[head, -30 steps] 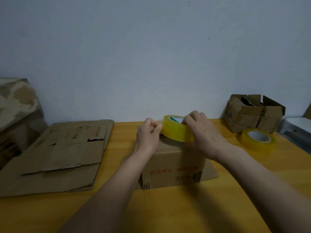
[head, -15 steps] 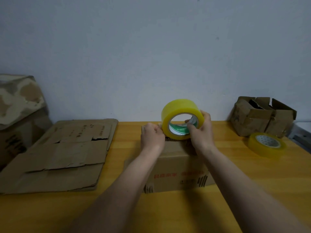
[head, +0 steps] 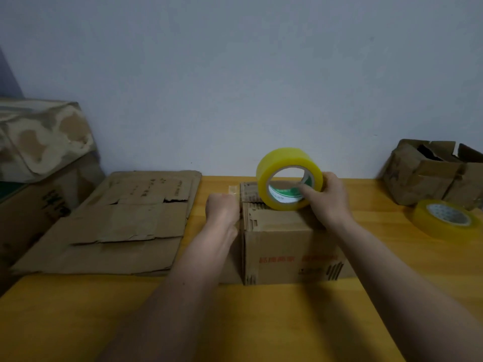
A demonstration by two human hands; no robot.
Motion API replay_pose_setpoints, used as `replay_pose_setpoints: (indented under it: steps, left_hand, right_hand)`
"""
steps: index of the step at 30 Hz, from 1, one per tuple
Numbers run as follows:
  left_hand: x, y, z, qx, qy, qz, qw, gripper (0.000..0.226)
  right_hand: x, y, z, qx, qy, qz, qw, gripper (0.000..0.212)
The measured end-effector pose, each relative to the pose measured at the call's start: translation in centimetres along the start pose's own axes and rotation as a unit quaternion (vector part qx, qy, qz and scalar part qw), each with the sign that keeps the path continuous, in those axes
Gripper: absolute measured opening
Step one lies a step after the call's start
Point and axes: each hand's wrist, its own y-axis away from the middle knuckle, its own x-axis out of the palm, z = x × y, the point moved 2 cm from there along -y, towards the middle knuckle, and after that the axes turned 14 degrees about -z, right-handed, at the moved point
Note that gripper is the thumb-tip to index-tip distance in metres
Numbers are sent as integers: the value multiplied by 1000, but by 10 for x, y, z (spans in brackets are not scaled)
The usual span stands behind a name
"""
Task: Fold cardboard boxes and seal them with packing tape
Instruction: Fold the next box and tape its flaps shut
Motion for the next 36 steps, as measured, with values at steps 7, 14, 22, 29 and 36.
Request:
replay_pose_setpoints:
  steps: [7,14,22,29,36]
  left_hand:
    - [-10,4,3,-37,36,23,998,28]
    - [-20,1,21,-65,34,-23,997,33]
    - [-11,-3,52,-112,-105,81,985,40]
    - [-23,16,24,191,-31,124,973,55]
    - [-1,12,22,356,-274,248,858,108]
  right_hand:
    - [9,5,13,-59,67,29,996,15]
    - [7,0,17,-78,63,-9,995,15]
    - [10,4,12,-96,102,1,990,21]
    - [10,4,13,-104,119,-9,987,22]
    - [10,6,13,-79,89,28,992,28]
